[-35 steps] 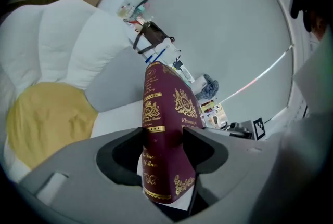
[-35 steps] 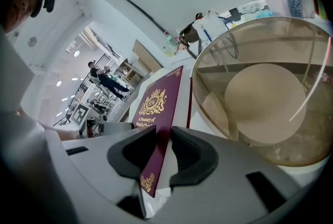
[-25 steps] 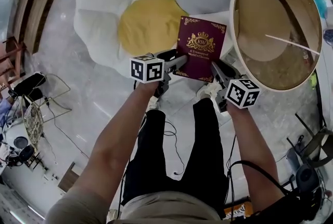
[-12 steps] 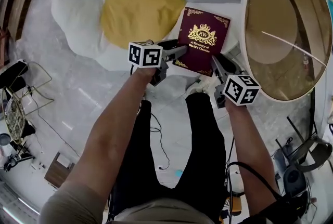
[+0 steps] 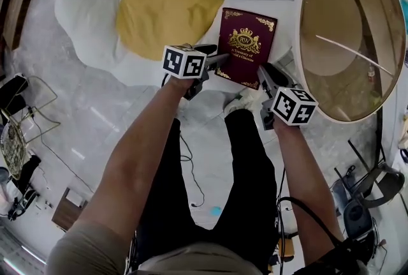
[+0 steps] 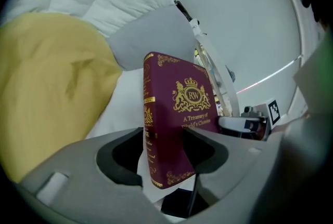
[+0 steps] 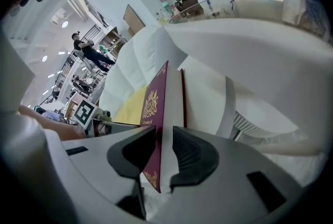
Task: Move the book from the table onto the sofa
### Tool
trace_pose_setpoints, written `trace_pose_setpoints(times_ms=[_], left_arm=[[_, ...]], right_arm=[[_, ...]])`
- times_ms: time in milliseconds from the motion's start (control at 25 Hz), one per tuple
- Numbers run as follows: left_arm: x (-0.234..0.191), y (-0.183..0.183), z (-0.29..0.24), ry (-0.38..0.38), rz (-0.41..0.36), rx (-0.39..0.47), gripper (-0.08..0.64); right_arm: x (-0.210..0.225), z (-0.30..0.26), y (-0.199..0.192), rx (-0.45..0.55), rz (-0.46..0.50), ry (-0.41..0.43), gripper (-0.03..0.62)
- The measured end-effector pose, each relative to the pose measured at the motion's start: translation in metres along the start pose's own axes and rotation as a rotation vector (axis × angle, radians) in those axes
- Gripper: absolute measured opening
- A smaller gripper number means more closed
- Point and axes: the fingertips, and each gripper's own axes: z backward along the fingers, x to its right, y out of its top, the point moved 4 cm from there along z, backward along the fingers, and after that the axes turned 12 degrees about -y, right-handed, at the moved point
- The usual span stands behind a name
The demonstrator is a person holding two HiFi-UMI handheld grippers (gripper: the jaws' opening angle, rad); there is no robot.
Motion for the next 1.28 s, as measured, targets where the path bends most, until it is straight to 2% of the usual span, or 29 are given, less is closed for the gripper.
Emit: trace_pose_setpoints(times_ms=[120, 320, 480, 680, 880, 1000, 1160, 1280], left_arm=[[0.003, 0.003, 0.011, 0.036, -0.018, -0.015, 0.241], [0.019, -0.001, 0.042, 0.049, -0.024, -0.043, 0.241], [0.052, -0.001, 0.073, 0.04, -0.041, -0.043, 0.241], [0.118, -0.007, 0.115, -0.026, -0.068, -0.053, 0.233], [0.198, -0.002, 0.158, -0.126, -0.137, -0.063, 0.071], [0.244, -0.005, 0.181, -0.154, -0.184, -0.095, 0.01], [0.306, -0.009, 0.206, -0.197, -0.263, -0.137, 0.008], [0.358, -0.013, 0.23, -0.226, -0.35, -0.158, 0.008]], right_arm=[[0.001, 0.009, 0.002, 0.007, -0.017, -0.028, 0.106], [-0.008, 0.035, 0.004, 0.018, -0.016, -0.047, 0.103], [-0.026, 0.065, 0.01, 0.033, 0.0, -0.049, 0.085], [-0.072, 0.121, 0.02, 0.058, 0.057, -0.031, 0.037], [-0.128, 0.18, 0.027, 0.089, 0.086, 0.053, 0.014], [-0.152, 0.216, 0.023, 0.093, 0.113, 0.087, 0.014], [-0.175, 0.262, 0.016, 0.128, 0.126, 0.126, 0.014], [-0.196, 0.299, 0.011, 0.153, 0.142, 0.135, 0.014]])
